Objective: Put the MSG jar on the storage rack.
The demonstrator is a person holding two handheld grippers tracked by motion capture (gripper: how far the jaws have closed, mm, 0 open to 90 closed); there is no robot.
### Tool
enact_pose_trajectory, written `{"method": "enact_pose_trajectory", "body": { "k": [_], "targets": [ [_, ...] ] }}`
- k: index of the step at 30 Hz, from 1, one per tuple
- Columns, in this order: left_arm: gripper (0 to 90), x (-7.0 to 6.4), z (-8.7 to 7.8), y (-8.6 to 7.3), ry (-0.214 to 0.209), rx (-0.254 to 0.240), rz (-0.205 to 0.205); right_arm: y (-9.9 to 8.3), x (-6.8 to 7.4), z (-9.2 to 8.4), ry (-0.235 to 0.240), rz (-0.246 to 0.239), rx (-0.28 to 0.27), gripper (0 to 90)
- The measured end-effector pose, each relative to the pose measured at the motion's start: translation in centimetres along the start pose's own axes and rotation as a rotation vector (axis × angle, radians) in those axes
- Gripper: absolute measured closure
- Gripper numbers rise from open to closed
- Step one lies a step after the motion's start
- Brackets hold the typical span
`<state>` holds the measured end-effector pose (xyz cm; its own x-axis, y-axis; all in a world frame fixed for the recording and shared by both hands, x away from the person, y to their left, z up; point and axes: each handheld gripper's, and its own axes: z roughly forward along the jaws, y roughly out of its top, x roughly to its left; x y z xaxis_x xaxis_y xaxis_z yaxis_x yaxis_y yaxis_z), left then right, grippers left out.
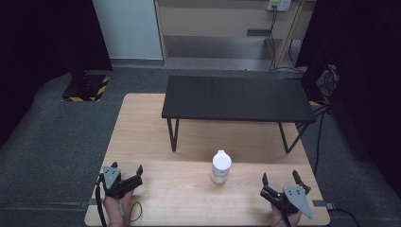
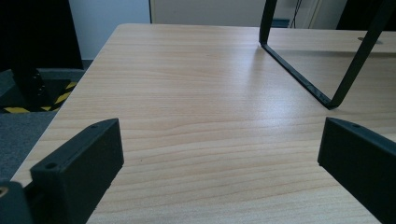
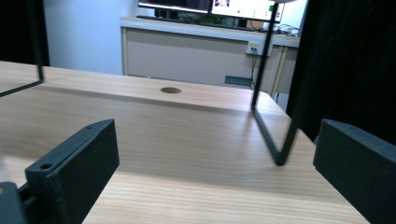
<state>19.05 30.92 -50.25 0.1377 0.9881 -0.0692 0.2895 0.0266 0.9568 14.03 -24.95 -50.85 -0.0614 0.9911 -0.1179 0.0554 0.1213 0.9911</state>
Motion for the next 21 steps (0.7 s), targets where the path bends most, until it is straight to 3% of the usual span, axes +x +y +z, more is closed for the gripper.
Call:
{"method": "enact_pose_trajectory", "body": {
  "k": [3, 7, 14, 21],
  "targets": [
    [0.0, 0.1, 0.0, 0.0, -0.002, -0.003, -0.004, 0.1, 1.5, -0.5, 0.013, 0.002, 0.003, 0.6],
    [0.0, 0.1, 0.0, 0.0, -0.002, -0.003, -0.006, 0.2, 2.4, -1.2, 0.022, -0.001, 0.001, 0.6],
    [0.0, 0.2, 0.0, 0.0, -0.003, -0.005, -0.012, 0.7, 4.8, -2.3, 0.015, 0.045, 0.006, 0.6],
    [0.0, 0.3, 0.0, -0.1, -0.006, -0.008, -0.019, 0.9, 7.9, -3.0, 0.069, 0.058, -0.046, 0.6]
  ]
}}
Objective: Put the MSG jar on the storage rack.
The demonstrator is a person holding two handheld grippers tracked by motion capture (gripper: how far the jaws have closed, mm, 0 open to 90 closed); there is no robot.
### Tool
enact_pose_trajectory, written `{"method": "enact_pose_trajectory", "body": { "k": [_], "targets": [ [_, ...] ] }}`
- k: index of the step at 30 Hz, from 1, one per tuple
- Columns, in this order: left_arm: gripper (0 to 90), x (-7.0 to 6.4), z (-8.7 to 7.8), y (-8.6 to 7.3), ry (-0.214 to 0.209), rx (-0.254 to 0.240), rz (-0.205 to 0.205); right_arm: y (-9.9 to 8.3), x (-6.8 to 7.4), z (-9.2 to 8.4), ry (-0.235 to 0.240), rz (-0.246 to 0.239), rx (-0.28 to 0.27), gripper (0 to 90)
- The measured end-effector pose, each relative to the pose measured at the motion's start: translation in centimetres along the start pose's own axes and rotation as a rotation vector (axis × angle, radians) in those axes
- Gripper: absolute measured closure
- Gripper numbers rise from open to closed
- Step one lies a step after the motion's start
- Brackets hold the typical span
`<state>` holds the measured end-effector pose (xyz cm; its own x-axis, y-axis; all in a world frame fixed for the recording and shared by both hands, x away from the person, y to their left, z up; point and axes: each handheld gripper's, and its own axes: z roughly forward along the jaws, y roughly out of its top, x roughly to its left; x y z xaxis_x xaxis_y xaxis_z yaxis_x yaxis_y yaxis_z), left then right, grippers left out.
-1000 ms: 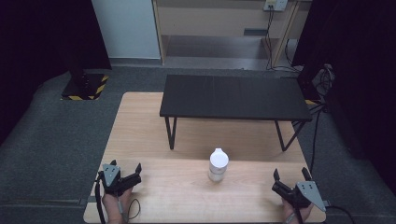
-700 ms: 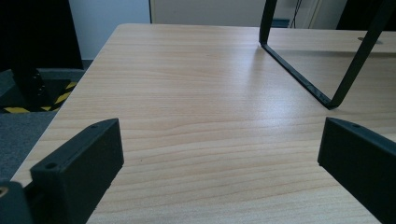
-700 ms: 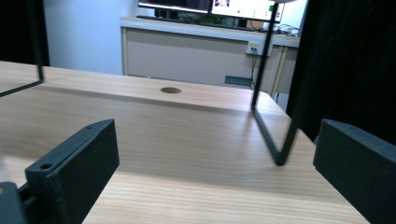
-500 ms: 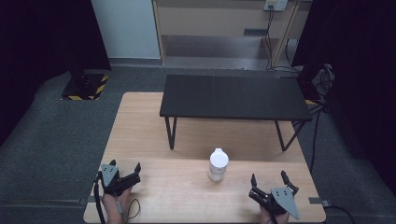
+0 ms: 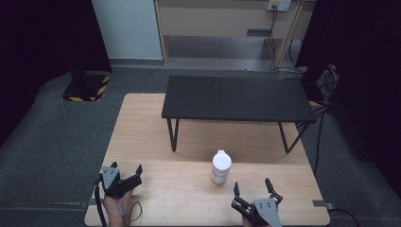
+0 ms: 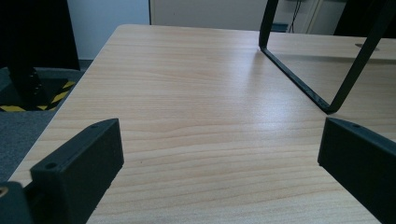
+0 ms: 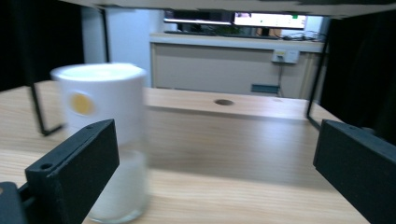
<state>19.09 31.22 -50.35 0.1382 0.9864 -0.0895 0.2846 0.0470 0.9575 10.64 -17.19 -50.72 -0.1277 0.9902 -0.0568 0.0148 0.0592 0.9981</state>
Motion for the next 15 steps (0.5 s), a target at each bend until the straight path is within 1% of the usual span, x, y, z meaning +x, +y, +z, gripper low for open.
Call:
{"method": "enact_pose_trajectory", "body": {
  "k": [1, 2, 3, 4, 6, 7, 8, 9, 10, 11, 12, 13, 14, 15],
  "targets": [
    [0.0, 0.0, 0.0, 0.0, 0.000, 0.000, 0.000, 0.0, 0.0, 0.0, 0.000, 0.000, 0.000, 0.6],
    [0.0, 0.0, 0.0, 0.0, 0.000, 0.000, -0.001, 0.1, 0.9, 0.1, 0.019, -0.001, -0.009, 0.6],
    [0.0, 0.0, 0.0, 0.0, -0.001, -0.001, -0.002, 0.1, 1.3, 0.3, 0.022, -0.001, -0.013, 0.6],
    [0.0, 0.0, 0.0, 0.0, -0.001, -0.001, -0.002, 0.1, 1.3, 0.3, 0.022, -0.001, -0.013, 0.6],
    [0.0, 0.1, 0.0, 0.0, -0.002, -0.001, -0.004, 0.2, 2.3, 0.6, 0.024, 0.003, -0.016, 0.6],
    [0.0, 0.1, 0.0, 0.0, -0.002, -0.002, -0.006, 0.4, 3.4, 1.1, 0.012, 0.002, -0.010, 0.6],
    [0.0, 0.1, 0.0, 0.0, -0.002, -0.002, -0.008, 0.4, 3.4, 1.1, 0.012, 0.002, -0.010, 0.6],
    [0.0, 0.1, 0.0, 0.0, -0.003, -0.003, -0.010, 0.7, 4.6, 1.7, -0.001, -0.001, -0.001, 0.6],
    [0.0, 0.1, 0.0, 0.0, -0.003, -0.003, -0.010, 0.7, 4.6, 1.7, -0.001, -0.001, -0.001, 0.6],
    [0.0, 0.1, 0.0, 0.0, -0.004, -0.003, -0.011, 0.7, 5.0, 2.0, -0.007, -0.002, 0.001, 0.6],
    [0.0, 0.2, 0.0, -0.1, -0.005, -0.003, -0.012, 1.1, 6.2, 2.8, -0.020, 0.001, 0.019, 0.6],
    [0.0, 0.2, 0.0, -0.1, -0.007, -0.005, -0.015, 1.2, 6.6, 3.2, -0.024, -0.003, 0.027, 0.6],
    [0.0, 0.2, 0.0, -0.1, -0.007, -0.005, -0.015, 1.2, 6.6, 3.2, -0.024, -0.003, 0.027, 0.6],
    [0.0, 0.2, 0.0, -0.1, -0.007, -0.006, -0.016, 1.3, 7.6, 3.9, -0.040, -0.004, 0.040, 0.6]
  ]
}}
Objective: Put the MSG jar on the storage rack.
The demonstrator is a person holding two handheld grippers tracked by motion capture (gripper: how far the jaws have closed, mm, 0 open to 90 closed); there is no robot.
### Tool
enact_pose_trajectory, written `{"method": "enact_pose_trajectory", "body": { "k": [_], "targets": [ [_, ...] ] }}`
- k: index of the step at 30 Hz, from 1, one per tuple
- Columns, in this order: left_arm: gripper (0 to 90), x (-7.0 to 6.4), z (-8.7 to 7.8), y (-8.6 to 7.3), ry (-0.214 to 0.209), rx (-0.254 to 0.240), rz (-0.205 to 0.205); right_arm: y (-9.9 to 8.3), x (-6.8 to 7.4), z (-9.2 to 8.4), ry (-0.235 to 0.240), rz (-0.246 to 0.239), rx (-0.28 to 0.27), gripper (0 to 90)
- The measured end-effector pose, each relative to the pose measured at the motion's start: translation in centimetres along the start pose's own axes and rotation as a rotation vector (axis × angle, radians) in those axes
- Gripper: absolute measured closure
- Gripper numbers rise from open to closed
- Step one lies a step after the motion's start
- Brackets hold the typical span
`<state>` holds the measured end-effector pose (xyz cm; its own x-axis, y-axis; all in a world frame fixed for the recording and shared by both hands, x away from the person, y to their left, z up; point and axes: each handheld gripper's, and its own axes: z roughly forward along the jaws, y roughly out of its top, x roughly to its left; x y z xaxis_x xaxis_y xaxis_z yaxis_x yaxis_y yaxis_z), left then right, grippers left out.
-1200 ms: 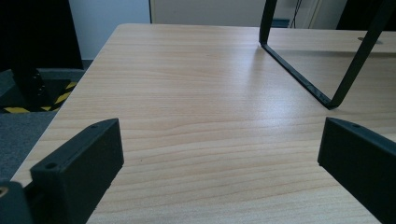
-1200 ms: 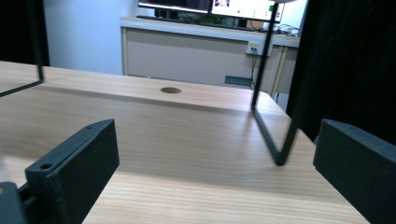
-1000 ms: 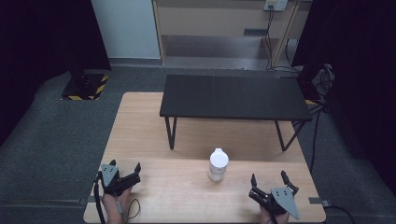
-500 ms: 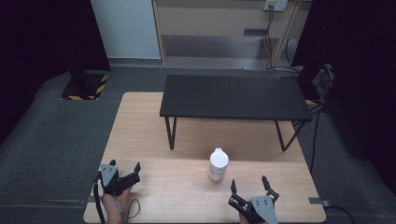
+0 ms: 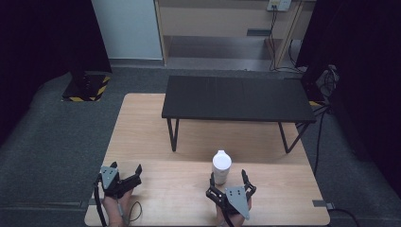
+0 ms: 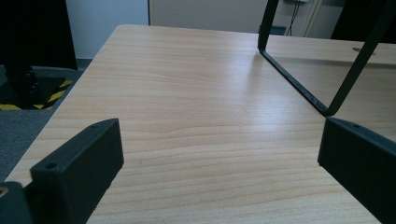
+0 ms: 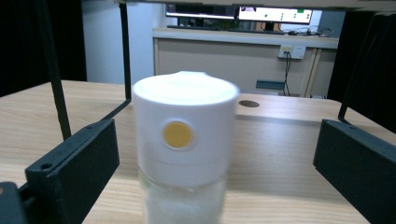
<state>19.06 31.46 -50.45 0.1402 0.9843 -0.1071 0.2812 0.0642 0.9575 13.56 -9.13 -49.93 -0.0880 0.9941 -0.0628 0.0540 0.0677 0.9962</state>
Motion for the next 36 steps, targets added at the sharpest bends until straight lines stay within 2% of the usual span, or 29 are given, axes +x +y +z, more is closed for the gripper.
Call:
{"method": "enact_pose_trajectory", "body": {
  "k": [2, 3, 4, 5, 8, 11, 12, 16, 19, 20, 23, 30, 34, 36],
  "targets": [
    [0.0, 0.1, 0.0, 0.0, -0.002, -0.001, -0.004, 0.0, 0.3, 0.2, -0.005, 0.001, 0.001, 0.6],
    [0.0, 0.1, 0.0, 0.0, -0.004, -0.001, -0.005, 0.1, 1.1, 0.8, -0.023, 0.007, 0.011, 0.6],
    [0.0, 0.1, 0.0, 0.0, -0.004, -0.001, -0.005, 0.1, 1.1, 0.8, -0.023, 0.007, 0.011, 0.6],
    [0.0, 0.1, 0.0, 0.0, -0.005, -0.002, -0.006, 0.2, 1.7, 1.4, -0.033, 0.019, 0.017, 0.8],
    [0.0, 0.2, 0.0, 0.0, -0.007, -0.003, -0.010, 0.3, 2.1, 1.9, -0.037, 0.027, 0.026, 1.8],
    [0.0, 0.3, 0.0, -0.1, -0.010, -0.005, -0.013, 0.4, 2.5, 2.6, -0.044, 0.046, 0.036, 5.2],
    [0.0, 0.3, 0.0, -0.1, -0.011, -0.006, -0.015, 0.4, 2.6, 3.0, -0.052, 0.065, 0.038, 8.6],
    [0.0, 0.3, 0.0, -0.1, -0.013, -0.006, -0.015, 0.4, 2.6, 3.3, -0.059, 0.082, 0.040, 13.7],
    [0.0, 0.3, 0.0, 0.0, -0.013, -0.005, -0.014, 0.4, 2.7, 3.5, -0.064, 0.090, 0.036, 23.1],
    [0.0, 0.3, 0.0, 0.0, -0.013, -0.005, -0.014, 0.4, 2.7, 3.5, -0.064, 0.090, 0.036, 23.1],
    [0.0, 0.3, 0.0, 0.0, -0.013, -0.005, -0.014, 0.4, 2.4, 3.5, -0.048, 0.103, 0.029, 29.5],
    [0.0, 0.3, 0.0, 0.0, -0.012, -0.003, -0.011, 0.2, 2.2, 3.3, -0.035, 0.077, 0.019, 30.6],
    [0.0, 0.3, 0.0, 0.0, -0.011, -0.003, -0.010, 0.2, 1.7, 3.3, -0.024, 0.090, 0.017, 30.7],
    [0.0, 0.3, 0.0, 0.0, -0.010, -0.003, -0.012, 0.4, 0.9, 3.0, -0.014, 0.097, 0.012, 30.8]
  ]
}}
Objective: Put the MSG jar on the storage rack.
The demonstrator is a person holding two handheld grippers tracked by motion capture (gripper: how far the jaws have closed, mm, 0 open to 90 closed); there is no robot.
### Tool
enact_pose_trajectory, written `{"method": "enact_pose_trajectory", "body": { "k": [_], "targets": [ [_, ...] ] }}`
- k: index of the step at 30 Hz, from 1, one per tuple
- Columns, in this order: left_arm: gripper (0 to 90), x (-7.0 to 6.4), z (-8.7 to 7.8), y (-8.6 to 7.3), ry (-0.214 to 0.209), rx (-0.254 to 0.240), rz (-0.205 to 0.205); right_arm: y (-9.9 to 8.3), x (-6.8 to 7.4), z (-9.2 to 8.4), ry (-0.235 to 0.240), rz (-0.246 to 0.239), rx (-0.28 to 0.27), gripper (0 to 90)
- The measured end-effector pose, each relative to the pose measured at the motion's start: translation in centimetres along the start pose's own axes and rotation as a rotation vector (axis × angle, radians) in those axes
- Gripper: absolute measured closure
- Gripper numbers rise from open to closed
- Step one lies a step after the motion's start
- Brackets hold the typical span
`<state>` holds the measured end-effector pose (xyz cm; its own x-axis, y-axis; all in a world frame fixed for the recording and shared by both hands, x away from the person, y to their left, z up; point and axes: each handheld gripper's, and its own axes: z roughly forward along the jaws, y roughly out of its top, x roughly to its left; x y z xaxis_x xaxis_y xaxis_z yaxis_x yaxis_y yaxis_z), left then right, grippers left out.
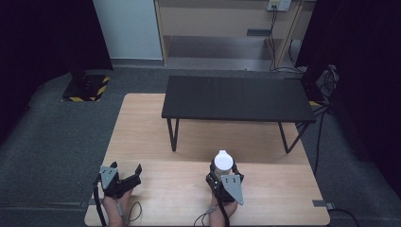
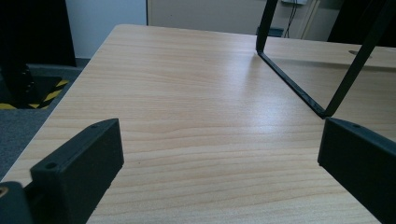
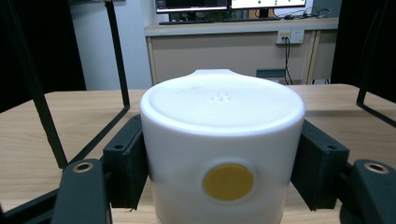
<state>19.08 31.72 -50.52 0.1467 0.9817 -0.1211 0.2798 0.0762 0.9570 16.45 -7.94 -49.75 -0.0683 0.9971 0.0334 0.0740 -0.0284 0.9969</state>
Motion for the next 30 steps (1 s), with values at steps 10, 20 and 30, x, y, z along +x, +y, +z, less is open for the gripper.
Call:
{"method": "enact_pose_trajectory", "body": {
  "k": [10, 20, 30],
  "targets": [
    [0.0, -0.2, 0.1, 0.1, 0.003, 0.007, 0.011, 5.2, -5.5, -1.5, 0.016, -0.029, -0.038, 30.8],
    [0.0, -0.3, 0.1, 0.2, 0.007, 0.011, 0.019, 13.9, -11.7, -1.7, 0.046, -0.040, -0.078, 30.8],
    [0.0, -0.4, 0.2, 0.2, 0.007, 0.018, 0.028, 20.8, -15.1, 1.8, 0.074, -0.035, -0.112, 30.8]
  ]
}}
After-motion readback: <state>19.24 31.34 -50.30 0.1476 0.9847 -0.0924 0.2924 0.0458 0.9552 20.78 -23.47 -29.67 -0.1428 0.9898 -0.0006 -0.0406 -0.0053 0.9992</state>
